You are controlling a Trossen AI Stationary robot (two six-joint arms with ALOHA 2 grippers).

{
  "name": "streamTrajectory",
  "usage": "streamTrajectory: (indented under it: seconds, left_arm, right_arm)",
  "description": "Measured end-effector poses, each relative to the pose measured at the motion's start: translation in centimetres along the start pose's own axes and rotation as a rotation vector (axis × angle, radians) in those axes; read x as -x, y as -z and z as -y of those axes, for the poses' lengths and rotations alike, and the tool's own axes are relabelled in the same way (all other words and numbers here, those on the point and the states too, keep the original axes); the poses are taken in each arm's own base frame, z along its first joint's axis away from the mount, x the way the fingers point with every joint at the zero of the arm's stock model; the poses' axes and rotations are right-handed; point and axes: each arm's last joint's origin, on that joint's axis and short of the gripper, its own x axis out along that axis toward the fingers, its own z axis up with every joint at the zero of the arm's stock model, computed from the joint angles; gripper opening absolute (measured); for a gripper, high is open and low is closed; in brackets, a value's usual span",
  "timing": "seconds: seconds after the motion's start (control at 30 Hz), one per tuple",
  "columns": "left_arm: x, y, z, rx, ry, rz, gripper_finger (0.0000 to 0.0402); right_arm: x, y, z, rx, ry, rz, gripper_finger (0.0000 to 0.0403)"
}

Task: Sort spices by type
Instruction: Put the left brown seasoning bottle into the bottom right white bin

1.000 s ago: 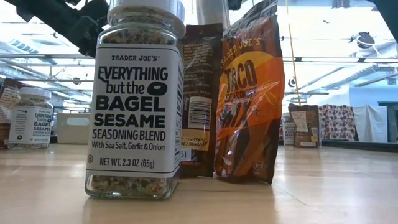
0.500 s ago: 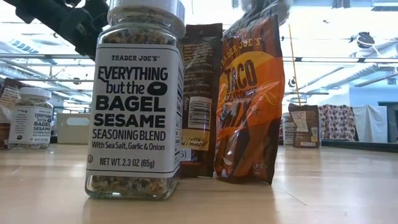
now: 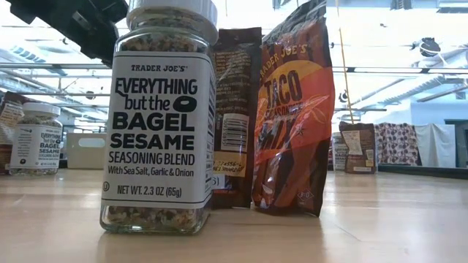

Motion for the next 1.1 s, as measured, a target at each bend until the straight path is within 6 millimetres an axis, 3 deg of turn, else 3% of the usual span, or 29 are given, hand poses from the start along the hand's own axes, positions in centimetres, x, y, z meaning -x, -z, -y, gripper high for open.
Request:
streamTrajectory:
  seconds: [0.13, 0.33, 0.63, 0.77, 0.93, 1.1]
  left_arm:
    - [0.0, -0.4, 0.2, -0.007, 0.011, 0.039, 0.0035]
    - [0.0, -0.6, 0.3, -0.035, 0.013, 0.062, 0.0035]
    - [0.0, -0.6, 0.3, -0.041, 0.009, 0.061, 0.0035]
    - [0.0, -0.6, 0.3, -0.034, 0.009, 0.061, 0.0035]
    - [0.0, -0.6, 0.3, -0.032, 0.009, 0.064, 0.0035]
    - [0.0, -0.6, 0.3, -0.032, 0.009, 0.068, 0.0035]
  right_arm:
    - [0.3, 3.0, 0.2, -0.092, 0.016, -0.023, 0.0256]
    - [2.1, 7.2, 2.9, -0.307, 0.030, -0.042, 0.0256]
    - [1.3, 13.7, 5.3, -0.475, 0.181, -0.157, 0.0256]
    - [1.6, 14.9, 5.6, -0.489, 0.180, -0.148, 0.0256]
    - [1.6, 15.0, 5.6, -0.485, 0.177, -0.144, 0.0256]
    - [0.2, 15.8, 6.2, -0.452, 0.234, -0.117, 0.0256]
